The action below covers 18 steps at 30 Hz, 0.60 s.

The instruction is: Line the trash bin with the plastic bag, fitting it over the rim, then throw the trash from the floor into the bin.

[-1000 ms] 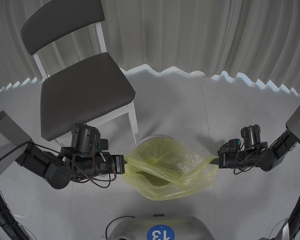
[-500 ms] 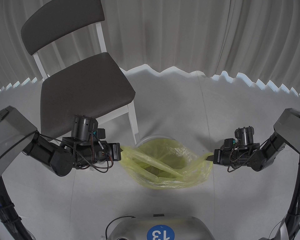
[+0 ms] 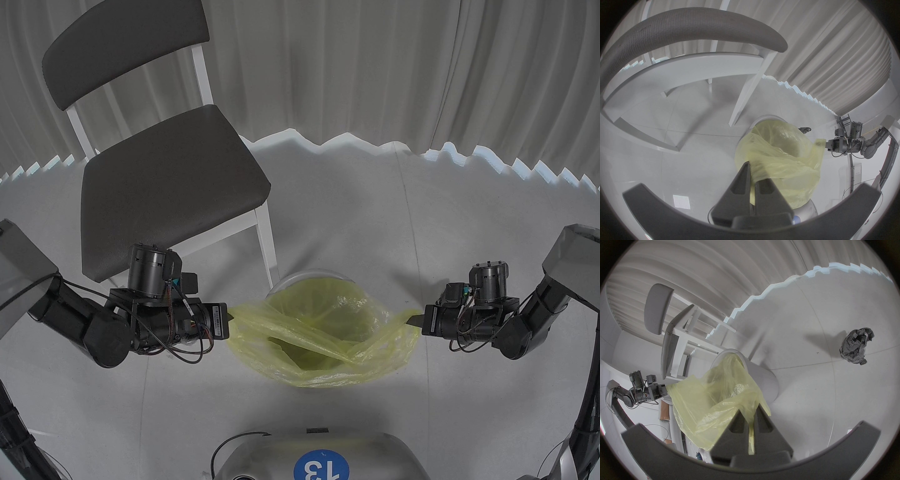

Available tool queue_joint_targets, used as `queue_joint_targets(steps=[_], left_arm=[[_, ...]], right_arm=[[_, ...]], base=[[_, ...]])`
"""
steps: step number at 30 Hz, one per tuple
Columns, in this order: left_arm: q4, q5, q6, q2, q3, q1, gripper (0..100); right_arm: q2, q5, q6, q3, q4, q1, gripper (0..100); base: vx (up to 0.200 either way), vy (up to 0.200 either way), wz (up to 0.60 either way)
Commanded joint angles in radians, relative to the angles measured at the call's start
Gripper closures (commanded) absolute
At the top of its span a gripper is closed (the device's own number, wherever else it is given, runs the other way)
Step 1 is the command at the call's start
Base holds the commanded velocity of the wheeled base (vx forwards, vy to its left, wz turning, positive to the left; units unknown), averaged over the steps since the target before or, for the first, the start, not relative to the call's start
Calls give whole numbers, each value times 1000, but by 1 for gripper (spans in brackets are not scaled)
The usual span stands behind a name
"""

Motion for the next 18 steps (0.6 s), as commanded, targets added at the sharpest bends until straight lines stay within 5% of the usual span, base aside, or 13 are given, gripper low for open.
queue_joint_targets(steps=[1,18], left_arm=[[-4,4,0,26,-16,-19,100],[-4,53,-2,105,-71,-77,100]], right_arm=[[5,5,3,-1,-10,-18,100],[51,76,67,-26,-13,-115,100]], base=[[0,0,0],[0,0,0]])
